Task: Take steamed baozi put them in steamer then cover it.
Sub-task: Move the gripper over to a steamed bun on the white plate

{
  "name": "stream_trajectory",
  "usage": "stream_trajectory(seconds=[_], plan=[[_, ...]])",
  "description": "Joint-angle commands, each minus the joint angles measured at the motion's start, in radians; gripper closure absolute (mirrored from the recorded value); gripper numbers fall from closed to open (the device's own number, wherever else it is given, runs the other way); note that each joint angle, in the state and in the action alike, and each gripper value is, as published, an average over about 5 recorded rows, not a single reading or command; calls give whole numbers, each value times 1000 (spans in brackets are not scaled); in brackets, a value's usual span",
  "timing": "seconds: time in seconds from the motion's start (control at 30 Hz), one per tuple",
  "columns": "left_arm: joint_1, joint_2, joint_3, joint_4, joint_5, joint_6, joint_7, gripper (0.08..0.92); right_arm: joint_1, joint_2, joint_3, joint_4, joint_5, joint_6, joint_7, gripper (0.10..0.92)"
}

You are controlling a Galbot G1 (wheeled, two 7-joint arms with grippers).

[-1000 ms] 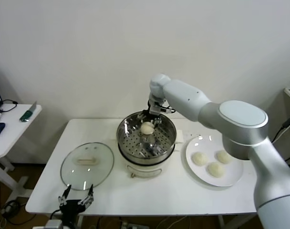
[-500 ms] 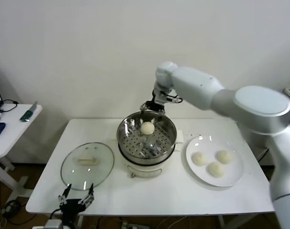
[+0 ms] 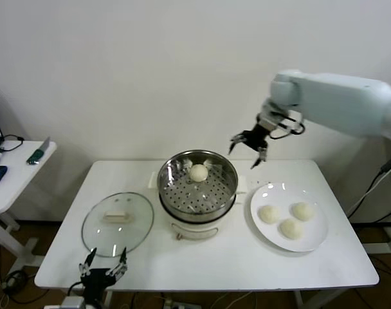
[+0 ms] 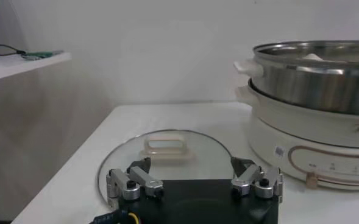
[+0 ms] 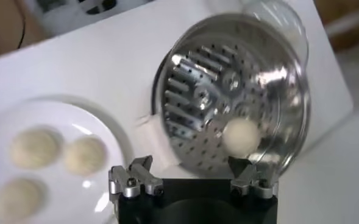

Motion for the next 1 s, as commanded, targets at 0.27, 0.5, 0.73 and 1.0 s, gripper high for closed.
stream_trajectory(seconds=[0.27, 0.5, 0.73, 1.0], plan=[[-5, 0, -4, -3, -3, -2, 0, 177, -15, -342, -112, 296, 127, -766, 41, 203], [-3, -1, -7, -14, -3, 0, 1, 177, -201, -316, 26, 230, 64, -799, 75, 203], [5, 2, -16, -21, -4, 0, 2, 177, -364, -245, 152, 102, -7, -798, 87, 203], [13, 2, -20, -23, -5, -2, 1, 177, -481, -171, 249, 9, -54, -793, 103, 203]])
